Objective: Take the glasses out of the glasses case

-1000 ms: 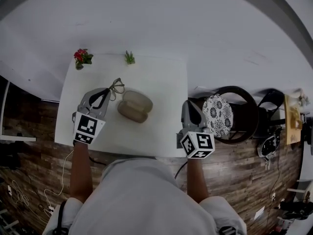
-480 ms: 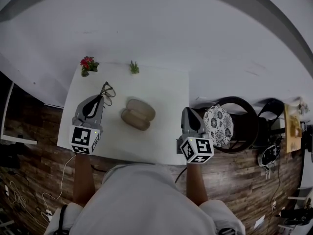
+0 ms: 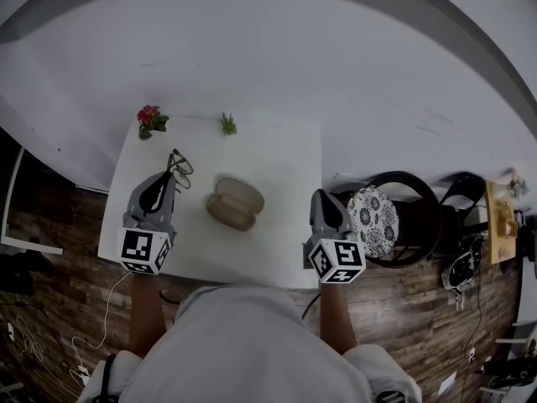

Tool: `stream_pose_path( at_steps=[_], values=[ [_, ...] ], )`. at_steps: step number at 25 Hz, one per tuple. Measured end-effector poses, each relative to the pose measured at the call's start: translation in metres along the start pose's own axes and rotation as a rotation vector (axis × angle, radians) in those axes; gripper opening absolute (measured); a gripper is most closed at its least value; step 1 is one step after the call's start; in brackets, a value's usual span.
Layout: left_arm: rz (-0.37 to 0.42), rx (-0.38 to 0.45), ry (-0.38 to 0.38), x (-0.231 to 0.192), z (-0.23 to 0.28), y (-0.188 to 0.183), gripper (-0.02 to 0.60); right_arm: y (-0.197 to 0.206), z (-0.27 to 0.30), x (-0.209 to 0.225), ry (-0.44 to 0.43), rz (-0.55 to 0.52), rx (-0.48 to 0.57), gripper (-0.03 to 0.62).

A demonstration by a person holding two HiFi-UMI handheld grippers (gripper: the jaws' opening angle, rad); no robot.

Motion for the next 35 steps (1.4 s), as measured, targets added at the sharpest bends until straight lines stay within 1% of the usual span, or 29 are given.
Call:
stream_pose_path(
  at_steps=[7,14,21,35],
  values=[
    [-0.001,0.019,-0.030,-0.005,-0.003,-0.003,0.020,-0.008,0.005,0.001,0.009,-0.005,0.017,0.003],
    [-0.007,0.024,-0.048,-0.010,-0.002,-0.004,0.020,-0.009,0.010,-0.002,0.004,-0.028,0.005,0.003],
    [-0.026,0.022,-0.053,-0.010,0.000,0.000,0.020,-0.006,0.013,-0.007,-0.010,-0.045,-0.002,0.002],
    [-0.043,0.022,-0.061,-0.013,0.002,0.004,0.020,-0.005,0.012,-0.002,0.003,-0.043,-0.017,0.003]
  ],
)
Point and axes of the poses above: the fingertips, and each gripper's own axes: z forward along the fingers, x to its right, y out of its underside, the point moved 10 cm from there along -z, backward along the fingers, and after that the axes turned 12 degrees about z, right-handed, at the moved point
